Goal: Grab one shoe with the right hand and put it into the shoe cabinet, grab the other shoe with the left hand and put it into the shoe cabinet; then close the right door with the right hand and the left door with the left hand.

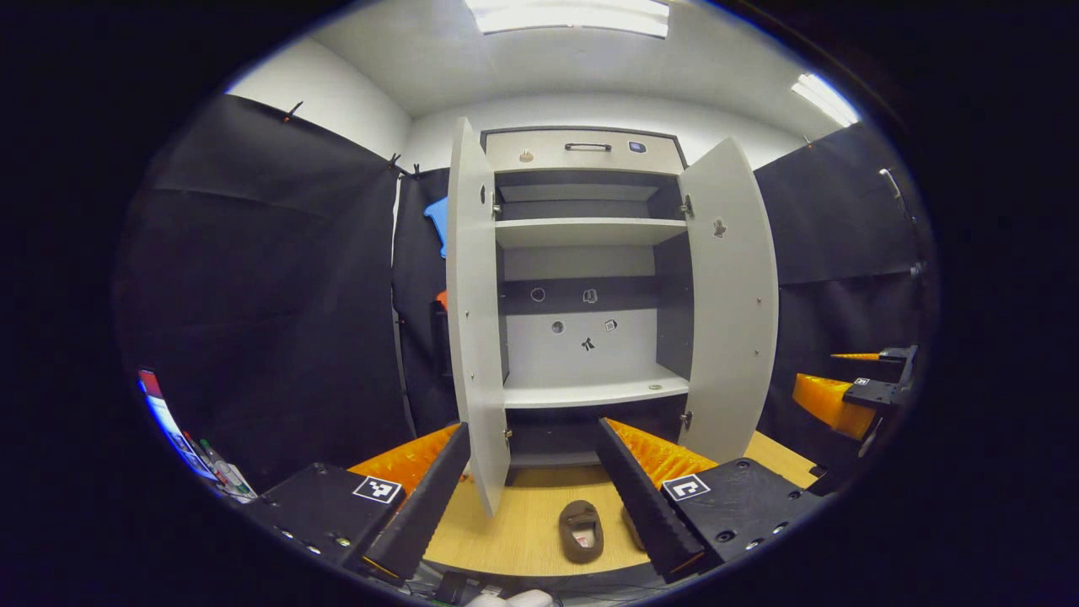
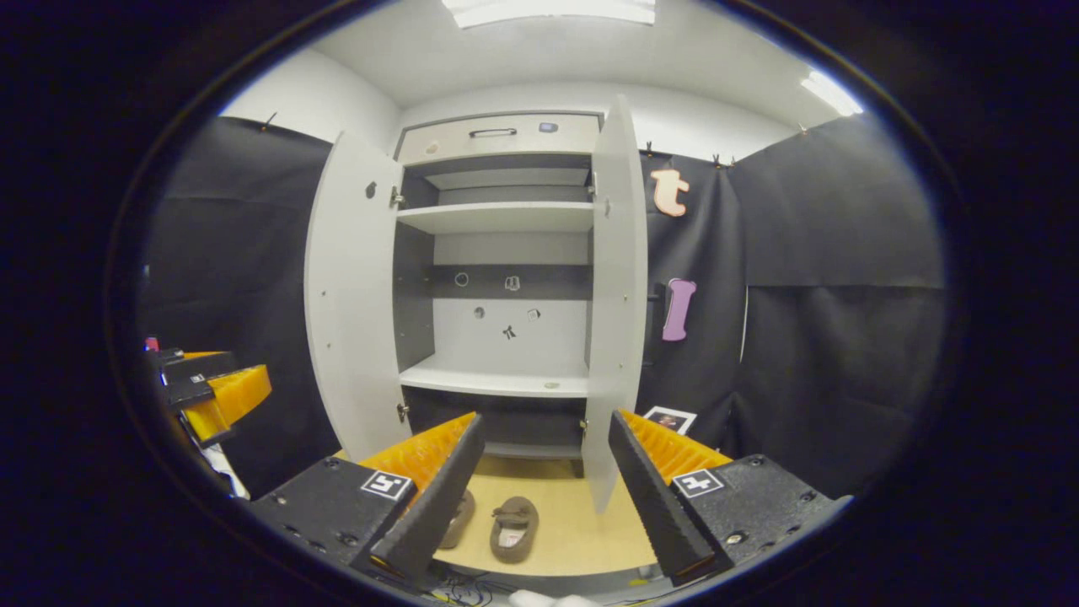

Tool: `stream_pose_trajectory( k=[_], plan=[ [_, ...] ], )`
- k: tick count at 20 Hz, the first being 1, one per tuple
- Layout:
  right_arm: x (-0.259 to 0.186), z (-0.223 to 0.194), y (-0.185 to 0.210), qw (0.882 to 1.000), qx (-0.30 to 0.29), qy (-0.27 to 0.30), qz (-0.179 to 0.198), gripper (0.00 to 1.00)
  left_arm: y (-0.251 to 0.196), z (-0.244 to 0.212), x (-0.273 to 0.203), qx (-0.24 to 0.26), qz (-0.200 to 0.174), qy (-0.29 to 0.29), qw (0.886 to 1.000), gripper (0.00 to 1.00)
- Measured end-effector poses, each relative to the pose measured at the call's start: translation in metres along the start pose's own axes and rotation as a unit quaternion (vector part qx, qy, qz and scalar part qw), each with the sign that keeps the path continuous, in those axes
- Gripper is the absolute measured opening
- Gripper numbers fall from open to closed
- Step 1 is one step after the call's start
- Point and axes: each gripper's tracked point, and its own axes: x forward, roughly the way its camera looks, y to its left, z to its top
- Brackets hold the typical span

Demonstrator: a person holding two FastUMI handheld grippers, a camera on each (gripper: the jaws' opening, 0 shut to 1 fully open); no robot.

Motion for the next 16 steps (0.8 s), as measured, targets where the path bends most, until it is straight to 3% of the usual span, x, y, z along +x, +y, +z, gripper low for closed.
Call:
stream_pose_trajectory(
  k=[5,11,14,15,16],
  plan=[
    [0.034,-0.096,0.021,0.992,-0.019,0.114,0.043,0.98,0.01,-0.004,-0.009,-0.003,0.02,-0.005,1.0,0.96],
    [0.089,-0.24,0.068,0.957,0.021,0.271,0.105,0.98,0.025,-0.013,-0.017,-0.007,0.066,0.025,0.998,0.96],
    [0.116,-0.29,0.081,0.945,0.025,0.306,0.111,0.93,0.034,-0.02,-0.019,-0.005,0.088,0.038,0.995,0.96],
    [0.125,-0.305,0.086,0.942,0.024,0.316,0.111,0.87,0.036,-0.023,-0.019,-0.005,0.092,0.043,0.995,0.96],
    [0.133,-0.319,0.089,0.938,0.027,0.328,0.109,0.93,0.038,-0.024,-0.018,-0.005,0.095,0.045,0.994,0.96]
  ],
)
